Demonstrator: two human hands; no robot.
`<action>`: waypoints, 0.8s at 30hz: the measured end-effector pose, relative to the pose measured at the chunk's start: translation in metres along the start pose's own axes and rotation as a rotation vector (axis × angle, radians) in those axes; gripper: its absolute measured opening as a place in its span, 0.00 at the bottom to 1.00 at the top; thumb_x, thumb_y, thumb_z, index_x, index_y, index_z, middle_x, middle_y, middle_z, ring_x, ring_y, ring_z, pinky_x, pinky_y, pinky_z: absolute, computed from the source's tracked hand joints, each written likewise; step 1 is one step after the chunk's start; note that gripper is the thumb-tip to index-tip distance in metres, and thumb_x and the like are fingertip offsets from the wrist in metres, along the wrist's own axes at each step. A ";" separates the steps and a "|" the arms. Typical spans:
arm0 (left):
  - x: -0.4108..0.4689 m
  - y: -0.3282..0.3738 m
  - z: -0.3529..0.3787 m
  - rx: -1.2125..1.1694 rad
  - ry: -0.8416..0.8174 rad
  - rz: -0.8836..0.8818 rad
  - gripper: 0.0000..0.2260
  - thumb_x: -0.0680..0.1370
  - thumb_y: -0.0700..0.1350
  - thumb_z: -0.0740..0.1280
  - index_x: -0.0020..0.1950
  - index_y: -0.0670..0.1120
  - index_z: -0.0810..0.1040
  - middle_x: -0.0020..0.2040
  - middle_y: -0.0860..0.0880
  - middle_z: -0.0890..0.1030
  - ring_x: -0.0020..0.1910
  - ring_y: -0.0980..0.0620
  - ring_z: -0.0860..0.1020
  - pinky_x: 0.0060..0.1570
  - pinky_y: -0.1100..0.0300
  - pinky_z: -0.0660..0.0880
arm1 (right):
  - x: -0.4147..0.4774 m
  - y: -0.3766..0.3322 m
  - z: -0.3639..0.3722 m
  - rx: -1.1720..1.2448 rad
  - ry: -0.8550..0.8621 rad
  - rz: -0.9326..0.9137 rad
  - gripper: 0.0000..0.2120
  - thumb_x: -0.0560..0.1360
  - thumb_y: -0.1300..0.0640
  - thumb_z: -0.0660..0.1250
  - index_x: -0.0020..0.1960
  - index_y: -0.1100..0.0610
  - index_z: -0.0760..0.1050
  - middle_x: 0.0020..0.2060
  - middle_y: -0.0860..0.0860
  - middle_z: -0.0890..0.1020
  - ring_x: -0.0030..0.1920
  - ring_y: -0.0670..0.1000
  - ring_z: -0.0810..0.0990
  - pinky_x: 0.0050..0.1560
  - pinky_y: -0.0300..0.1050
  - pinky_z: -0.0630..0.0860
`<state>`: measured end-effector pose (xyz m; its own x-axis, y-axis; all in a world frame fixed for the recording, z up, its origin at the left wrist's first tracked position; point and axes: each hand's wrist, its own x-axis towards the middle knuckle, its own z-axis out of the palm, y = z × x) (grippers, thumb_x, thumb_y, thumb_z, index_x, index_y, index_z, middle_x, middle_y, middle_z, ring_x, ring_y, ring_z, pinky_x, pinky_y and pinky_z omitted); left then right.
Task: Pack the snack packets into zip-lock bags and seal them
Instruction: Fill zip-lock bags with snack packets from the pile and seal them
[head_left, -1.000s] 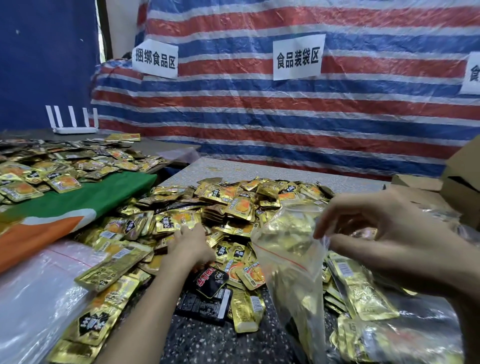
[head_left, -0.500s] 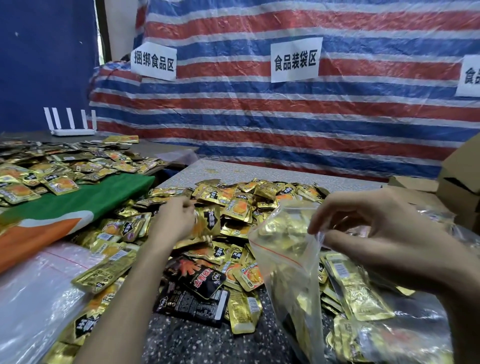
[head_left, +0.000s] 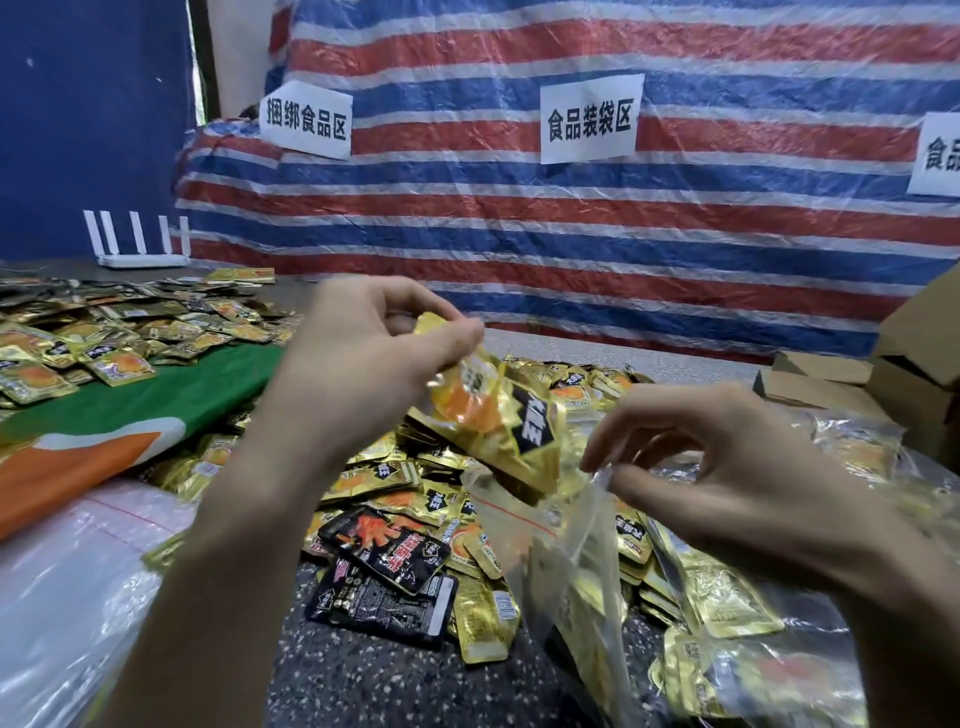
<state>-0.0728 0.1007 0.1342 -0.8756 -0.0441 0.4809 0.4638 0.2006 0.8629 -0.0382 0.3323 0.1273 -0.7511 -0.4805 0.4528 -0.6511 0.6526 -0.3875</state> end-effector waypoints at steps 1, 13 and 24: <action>-0.001 0.000 0.005 0.023 -0.016 -0.016 0.02 0.73 0.44 0.75 0.43 0.48 0.83 0.36 0.49 0.86 0.33 0.50 0.85 0.33 0.56 0.81 | 0.000 -0.001 0.002 -0.008 0.012 -0.010 0.07 0.71 0.58 0.69 0.44 0.48 0.84 0.40 0.39 0.84 0.44 0.41 0.83 0.45 0.41 0.79; -0.012 -0.020 0.073 0.437 -0.142 -0.046 0.16 0.82 0.59 0.58 0.49 0.48 0.74 0.42 0.50 0.79 0.46 0.48 0.79 0.44 0.54 0.70 | 0.003 -0.008 0.011 0.021 0.062 -0.067 0.09 0.71 0.65 0.70 0.42 0.52 0.84 0.36 0.43 0.84 0.39 0.47 0.83 0.41 0.47 0.79; 0.015 -0.030 0.003 0.416 -0.575 0.163 0.11 0.79 0.40 0.67 0.52 0.56 0.82 0.52 0.66 0.80 0.53 0.64 0.77 0.55 0.56 0.77 | 0.002 0.002 -0.004 0.033 -0.001 0.054 0.08 0.63 0.57 0.59 0.35 0.55 0.76 0.34 0.51 0.80 0.40 0.51 0.78 0.40 0.54 0.75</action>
<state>-0.0998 0.0972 0.1150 -0.7851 0.5166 0.3415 0.6048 0.5210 0.6022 -0.0409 0.3346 0.1305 -0.7854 -0.4457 0.4296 -0.6129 0.6578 -0.4379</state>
